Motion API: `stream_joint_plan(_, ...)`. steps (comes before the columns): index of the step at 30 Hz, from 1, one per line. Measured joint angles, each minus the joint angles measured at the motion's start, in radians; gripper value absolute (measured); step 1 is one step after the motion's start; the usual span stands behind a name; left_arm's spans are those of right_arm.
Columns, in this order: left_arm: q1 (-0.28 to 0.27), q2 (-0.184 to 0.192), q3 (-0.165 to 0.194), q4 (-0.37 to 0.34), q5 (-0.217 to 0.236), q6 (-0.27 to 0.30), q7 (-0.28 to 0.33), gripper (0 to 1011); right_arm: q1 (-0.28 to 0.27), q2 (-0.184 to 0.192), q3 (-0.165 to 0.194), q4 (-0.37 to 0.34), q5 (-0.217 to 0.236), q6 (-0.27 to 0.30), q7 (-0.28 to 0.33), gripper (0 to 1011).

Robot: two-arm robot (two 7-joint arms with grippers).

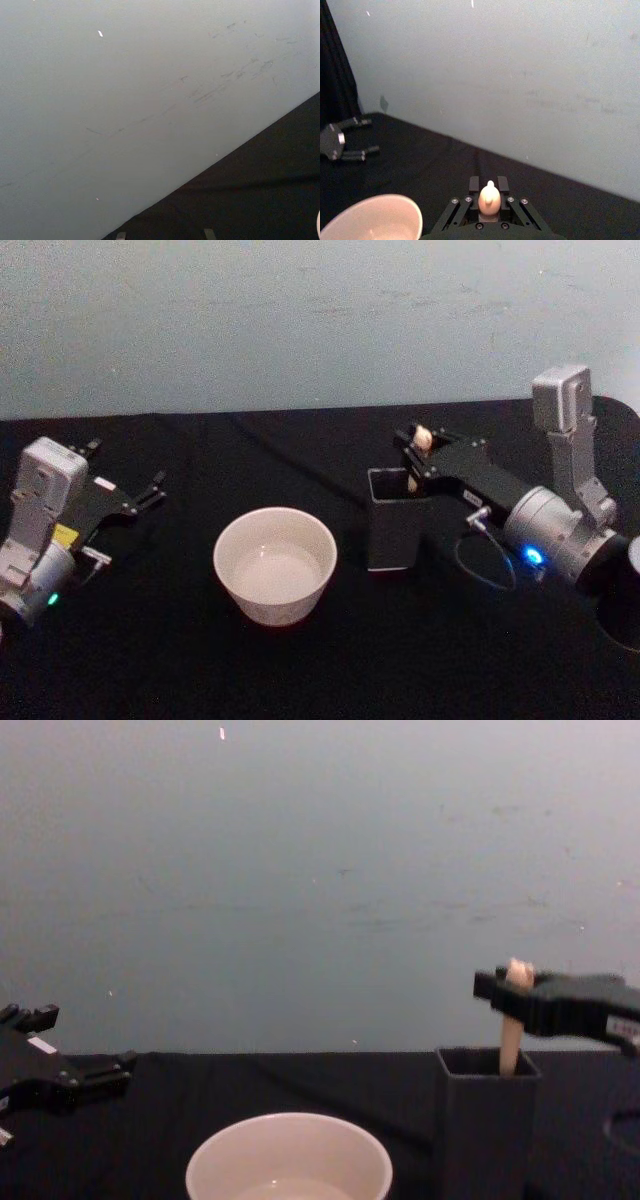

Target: Pick up the stirring spoon with one hand, stir inside the cup, then place it back in its original position.

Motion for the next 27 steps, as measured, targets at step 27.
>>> stream_joint_plan(27, 0.0, 0.0, 0.0, 0.0, 0.0, 0.0, 0.0, 1001, 0.118, -0.009, 0.02, 0.0, 0.168, -0.105, 0.193, 212)
